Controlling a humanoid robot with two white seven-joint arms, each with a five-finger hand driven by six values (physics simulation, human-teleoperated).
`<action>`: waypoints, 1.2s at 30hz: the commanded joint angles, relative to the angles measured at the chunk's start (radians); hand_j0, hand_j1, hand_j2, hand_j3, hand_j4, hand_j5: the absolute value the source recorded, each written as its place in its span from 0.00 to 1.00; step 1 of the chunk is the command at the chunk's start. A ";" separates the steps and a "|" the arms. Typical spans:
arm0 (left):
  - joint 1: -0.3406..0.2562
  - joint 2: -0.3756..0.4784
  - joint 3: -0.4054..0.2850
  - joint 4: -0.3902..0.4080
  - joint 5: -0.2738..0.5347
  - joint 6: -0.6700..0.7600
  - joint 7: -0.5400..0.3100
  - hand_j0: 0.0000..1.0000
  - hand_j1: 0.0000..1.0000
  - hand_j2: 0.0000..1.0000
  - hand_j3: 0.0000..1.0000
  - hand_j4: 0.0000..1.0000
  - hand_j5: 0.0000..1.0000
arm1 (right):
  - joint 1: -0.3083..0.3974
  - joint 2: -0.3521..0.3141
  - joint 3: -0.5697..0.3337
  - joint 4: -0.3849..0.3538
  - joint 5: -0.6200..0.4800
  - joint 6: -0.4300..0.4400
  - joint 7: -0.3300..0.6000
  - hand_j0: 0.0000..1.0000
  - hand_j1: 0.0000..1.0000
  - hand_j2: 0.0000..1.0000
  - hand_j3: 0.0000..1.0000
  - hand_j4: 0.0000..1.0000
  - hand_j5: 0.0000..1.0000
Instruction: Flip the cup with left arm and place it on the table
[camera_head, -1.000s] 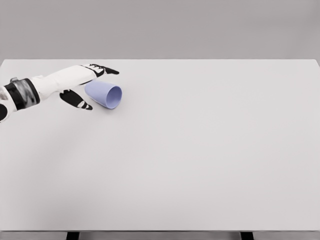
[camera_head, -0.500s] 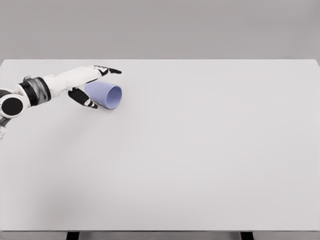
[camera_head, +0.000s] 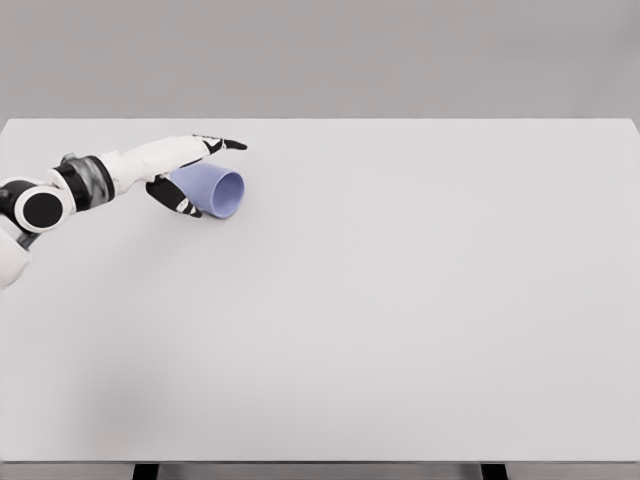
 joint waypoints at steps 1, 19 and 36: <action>0.000 -0.004 -0.002 0.011 0.003 0.001 0.000 1.00 1.00 1.00 1.00 1.00 1.00 | 0.000 0.000 0.000 0.000 0.000 0.000 0.000 1.00 1.00 1.00 1.00 1.00 1.00; 0.000 -0.040 -0.008 0.086 -0.017 0.001 0.002 1.00 1.00 1.00 1.00 1.00 1.00 | 0.000 0.000 0.000 0.002 0.000 0.000 0.000 1.00 1.00 1.00 1.00 1.00 1.00; -0.012 -0.072 -0.008 0.140 -0.032 0.001 0.002 1.00 1.00 1.00 1.00 1.00 1.00 | 0.000 0.000 0.000 0.000 0.000 0.000 0.002 1.00 1.00 1.00 1.00 1.00 1.00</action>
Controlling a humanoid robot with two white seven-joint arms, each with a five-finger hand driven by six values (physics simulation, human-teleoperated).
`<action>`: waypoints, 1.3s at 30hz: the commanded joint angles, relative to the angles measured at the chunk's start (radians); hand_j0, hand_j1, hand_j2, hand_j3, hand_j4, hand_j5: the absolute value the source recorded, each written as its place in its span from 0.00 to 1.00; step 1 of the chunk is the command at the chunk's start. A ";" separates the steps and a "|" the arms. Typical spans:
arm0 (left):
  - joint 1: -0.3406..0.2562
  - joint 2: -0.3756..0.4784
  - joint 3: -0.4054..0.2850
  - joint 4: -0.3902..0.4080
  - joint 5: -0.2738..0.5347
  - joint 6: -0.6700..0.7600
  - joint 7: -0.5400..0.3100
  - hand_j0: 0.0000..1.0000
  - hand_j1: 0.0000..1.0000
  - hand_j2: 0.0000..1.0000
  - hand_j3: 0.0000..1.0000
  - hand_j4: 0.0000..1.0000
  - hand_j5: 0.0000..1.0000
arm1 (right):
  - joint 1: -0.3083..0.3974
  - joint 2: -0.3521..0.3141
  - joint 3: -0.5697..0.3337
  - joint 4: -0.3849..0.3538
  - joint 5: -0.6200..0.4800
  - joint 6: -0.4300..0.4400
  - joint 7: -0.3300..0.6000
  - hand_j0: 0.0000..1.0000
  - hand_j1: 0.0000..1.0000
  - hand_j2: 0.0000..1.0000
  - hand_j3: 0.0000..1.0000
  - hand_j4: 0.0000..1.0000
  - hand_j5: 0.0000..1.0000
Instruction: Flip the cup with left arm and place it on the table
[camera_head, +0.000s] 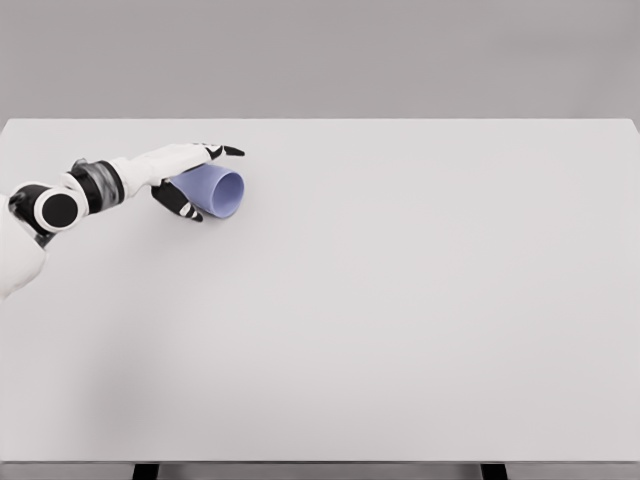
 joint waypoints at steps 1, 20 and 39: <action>0.000 -0.010 0.001 0.012 0.001 0.001 0.000 1.00 1.00 1.00 1.00 1.00 1.00 | 0.000 0.000 0.000 -0.001 0.000 0.000 0.000 1.00 1.00 1.00 1.00 1.00 1.00; -0.003 -0.027 -0.008 0.040 -0.007 0.001 0.000 1.00 1.00 1.00 1.00 1.00 1.00 | 0.000 0.000 0.000 -0.001 0.000 0.000 0.000 1.00 1.00 1.00 1.00 1.00 1.00; -0.002 -0.027 -0.019 0.035 -0.002 0.001 0.002 0.83 0.83 0.83 0.83 0.83 0.83 | 0.000 0.000 0.000 -0.001 0.000 0.000 0.000 1.00 1.00 1.00 1.00 1.00 1.00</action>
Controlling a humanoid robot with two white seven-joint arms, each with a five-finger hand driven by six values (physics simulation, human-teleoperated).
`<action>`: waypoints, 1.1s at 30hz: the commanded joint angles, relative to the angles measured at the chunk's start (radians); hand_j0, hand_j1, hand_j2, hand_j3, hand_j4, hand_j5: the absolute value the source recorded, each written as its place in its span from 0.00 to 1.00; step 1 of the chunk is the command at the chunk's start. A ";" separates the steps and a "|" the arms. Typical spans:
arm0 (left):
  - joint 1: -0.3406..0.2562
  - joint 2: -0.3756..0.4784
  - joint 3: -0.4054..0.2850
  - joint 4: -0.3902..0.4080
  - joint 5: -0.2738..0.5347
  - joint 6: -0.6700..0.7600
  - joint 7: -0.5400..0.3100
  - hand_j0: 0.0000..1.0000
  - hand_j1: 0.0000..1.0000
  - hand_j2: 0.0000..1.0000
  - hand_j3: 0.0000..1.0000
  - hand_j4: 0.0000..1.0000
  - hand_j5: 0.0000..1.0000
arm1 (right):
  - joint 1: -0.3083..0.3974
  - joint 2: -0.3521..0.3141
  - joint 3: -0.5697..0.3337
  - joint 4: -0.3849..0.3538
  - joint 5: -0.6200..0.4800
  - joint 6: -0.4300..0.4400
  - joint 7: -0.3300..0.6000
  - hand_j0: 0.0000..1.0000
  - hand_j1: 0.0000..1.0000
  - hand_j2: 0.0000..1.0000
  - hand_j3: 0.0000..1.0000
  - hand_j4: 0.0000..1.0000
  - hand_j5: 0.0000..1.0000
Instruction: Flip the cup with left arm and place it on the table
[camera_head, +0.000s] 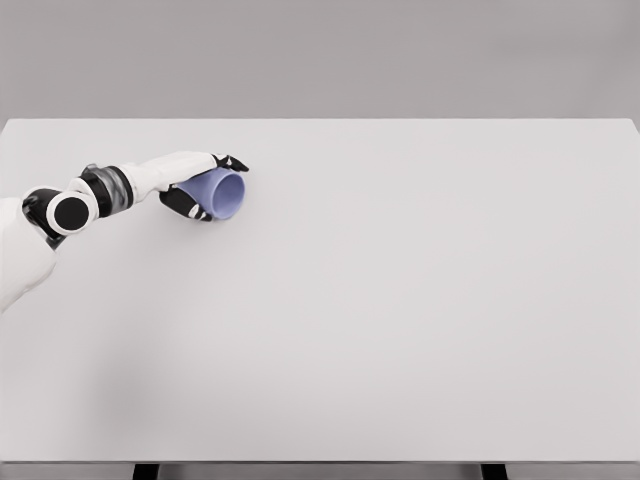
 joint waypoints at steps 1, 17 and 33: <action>0.000 0.000 0.001 -0.002 0.004 0.000 -0.001 0.83 0.83 0.83 0.83 0.83 0.83 | 0.000 0.000 0.000 0.000 0.000 0.000 0.001 1.00 1.00 1.00 1.00 1.00 1.00; 0.009 0.003 0.066 -0.043 0.110 -0.018 0.006 0.83 0.83 0.83 0.83 0.83 0.83 | 0.000 0.000 0.000 0.001 0.000 0.000 0.000 1.00 1.00 1.00 1.00 1.00 1.00; 0.032 0.002 0.095 -0.057 0.274 -0.018 0.009 0.84 0.84 0.84 0.84 0.84 0.84 | 0.000 0.000 0.000 0.000 0.000 0.000 0.001 1.00 1.00 1.00 1.00 1.00 1.00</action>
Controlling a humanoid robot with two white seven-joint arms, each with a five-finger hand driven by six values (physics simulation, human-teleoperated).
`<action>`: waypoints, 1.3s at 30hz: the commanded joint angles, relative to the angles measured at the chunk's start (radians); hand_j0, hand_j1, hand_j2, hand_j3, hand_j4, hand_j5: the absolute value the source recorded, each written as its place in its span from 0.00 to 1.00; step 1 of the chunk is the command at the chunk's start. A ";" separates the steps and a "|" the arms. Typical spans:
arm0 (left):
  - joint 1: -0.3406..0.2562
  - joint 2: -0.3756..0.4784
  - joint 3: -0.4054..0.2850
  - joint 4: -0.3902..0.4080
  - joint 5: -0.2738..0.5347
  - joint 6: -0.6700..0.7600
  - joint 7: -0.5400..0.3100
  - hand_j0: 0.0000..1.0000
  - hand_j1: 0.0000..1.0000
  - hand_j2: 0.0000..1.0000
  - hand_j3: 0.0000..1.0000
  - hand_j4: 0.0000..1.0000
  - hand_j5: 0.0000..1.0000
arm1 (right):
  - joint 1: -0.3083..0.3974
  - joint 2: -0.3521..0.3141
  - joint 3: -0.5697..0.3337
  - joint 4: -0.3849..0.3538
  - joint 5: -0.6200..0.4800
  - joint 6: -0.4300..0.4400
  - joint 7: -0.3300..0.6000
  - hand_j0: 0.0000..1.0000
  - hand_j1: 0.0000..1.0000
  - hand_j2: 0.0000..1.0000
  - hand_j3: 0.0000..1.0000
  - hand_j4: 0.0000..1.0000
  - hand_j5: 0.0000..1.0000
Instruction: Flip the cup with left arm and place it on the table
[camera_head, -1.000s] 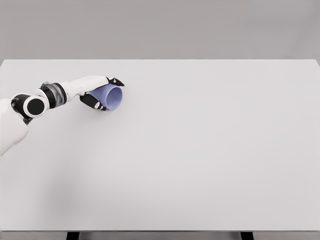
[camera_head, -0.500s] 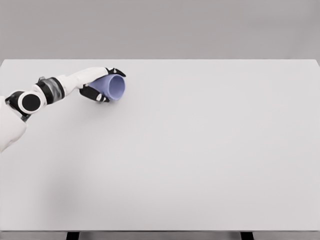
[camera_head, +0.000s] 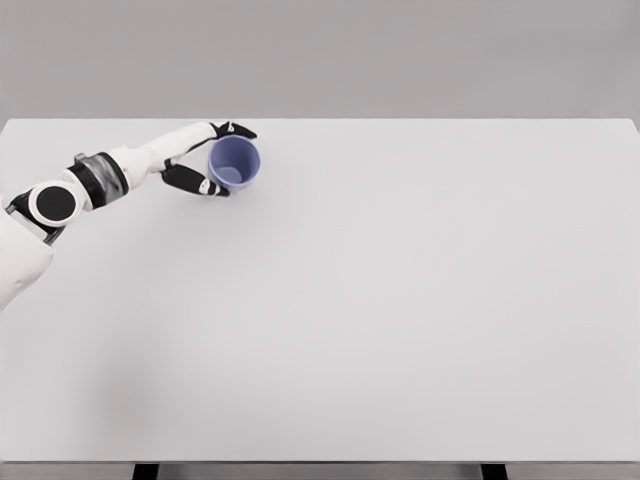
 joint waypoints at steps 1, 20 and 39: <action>0.000 0.002 0.003 -0.004 0.040 0.001 0.001 0.84 0.84 0.84 0.84 0.84 0.84 | 0.000 0.000 0.000 0.000 0.000 0.000 0.000 1.00 1.00 1.00 1.00 1.00 1.00; 0.015 -0.016 0.006 0.002 0.123 0.019 -0.001 0.90 0.90 0.90 0.90 0.90 0.90 | 0.000 0.000 0.000 0.002 0.000 0.000 0.000 1.00 1.00 1.00 1.00 1.00 1.00; 0.009 0.020 0.052 -0.095 0.116 0.018 0.001 1.00 1.00 1.00 1.00 1.00 1.00 | 0.000 0.000 0.000 0.002 0.000 0.000 0.000 1.00 1.00 1.00 1.00 1.00 1.00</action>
